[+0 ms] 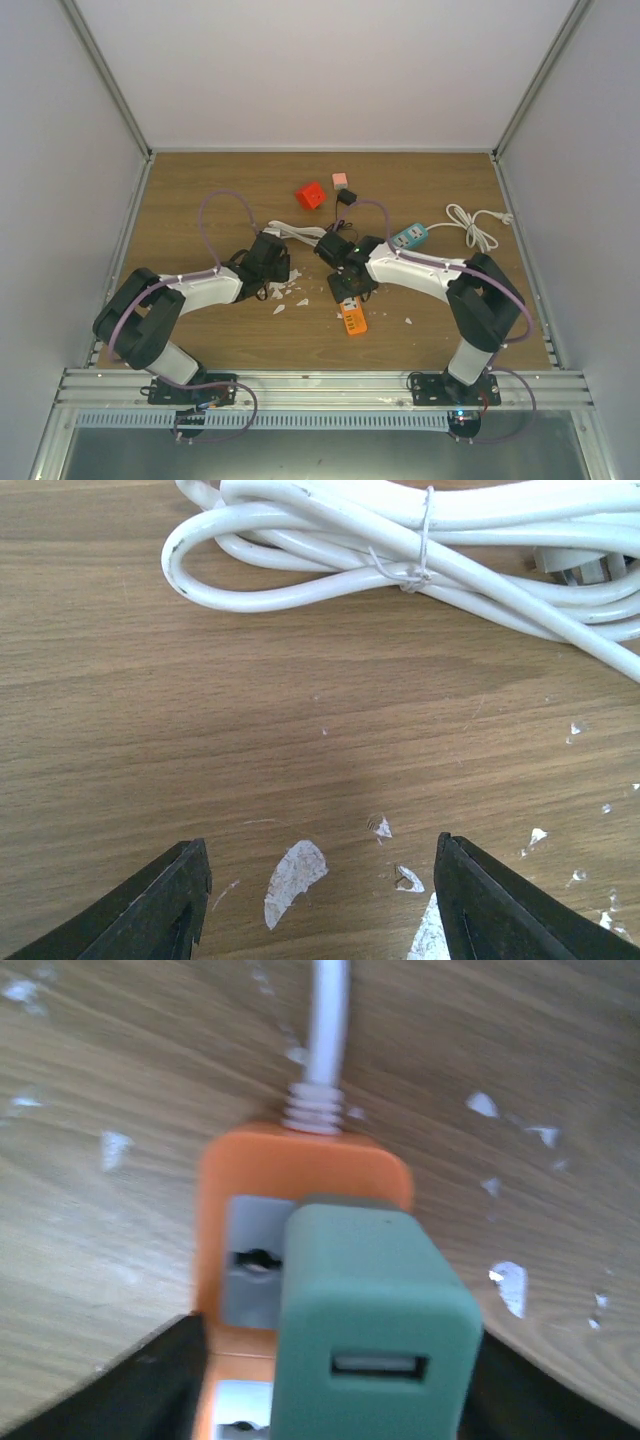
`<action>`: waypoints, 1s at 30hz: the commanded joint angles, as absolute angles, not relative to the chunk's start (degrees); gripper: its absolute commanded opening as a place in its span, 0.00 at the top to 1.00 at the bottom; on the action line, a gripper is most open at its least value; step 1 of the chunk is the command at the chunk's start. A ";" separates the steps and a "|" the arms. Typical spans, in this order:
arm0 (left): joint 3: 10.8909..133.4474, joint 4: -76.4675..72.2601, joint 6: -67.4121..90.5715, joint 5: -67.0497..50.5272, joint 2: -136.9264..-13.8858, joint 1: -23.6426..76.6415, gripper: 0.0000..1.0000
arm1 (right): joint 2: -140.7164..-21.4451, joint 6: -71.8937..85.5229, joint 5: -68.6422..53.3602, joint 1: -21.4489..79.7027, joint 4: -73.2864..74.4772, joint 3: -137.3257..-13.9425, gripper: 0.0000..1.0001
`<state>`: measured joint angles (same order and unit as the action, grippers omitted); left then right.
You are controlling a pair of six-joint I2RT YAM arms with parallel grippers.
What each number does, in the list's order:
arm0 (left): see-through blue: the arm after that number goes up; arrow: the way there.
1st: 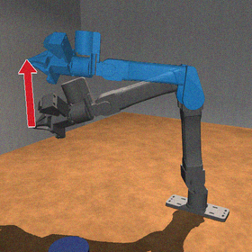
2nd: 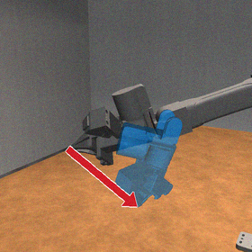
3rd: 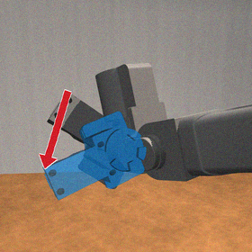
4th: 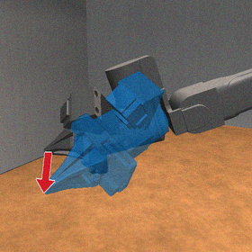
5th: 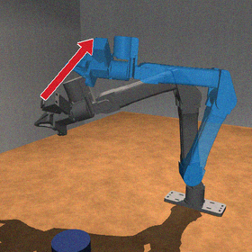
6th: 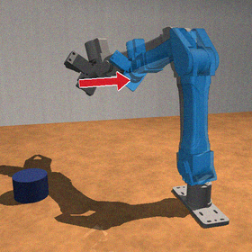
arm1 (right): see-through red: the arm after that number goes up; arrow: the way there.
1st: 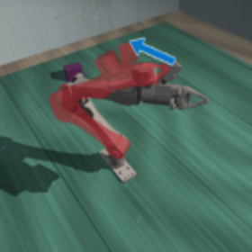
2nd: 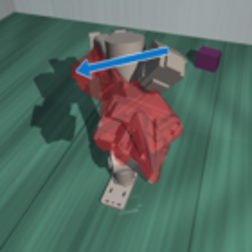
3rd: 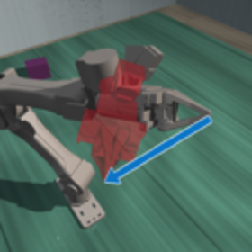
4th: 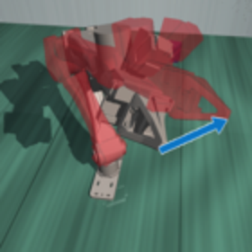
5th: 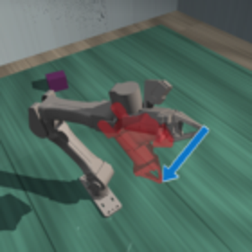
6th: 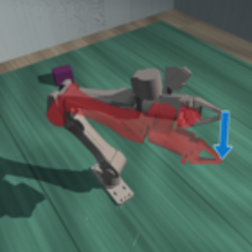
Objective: Insert the plug
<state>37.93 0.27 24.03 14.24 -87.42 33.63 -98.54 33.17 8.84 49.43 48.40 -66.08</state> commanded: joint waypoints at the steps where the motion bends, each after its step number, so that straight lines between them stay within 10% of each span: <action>1: 36.65 -1.30 24.61 13.91 -85.46 33.31 0.36 | -99.19 30.11 7.69 50.10 48.51 -63.75 0.10; 16: 35.75 -0.52 24.66 13.01 -79.97 33.15 0.35 | -85.68 28.41 9.81 41.00 37.17 -77.92 0.01; 30: 30.49 -2.59 23.93 6.72 -69.96 29.72 0.33 | -132.67 18.45 4.92 22.68 42.92 -132.13 0.00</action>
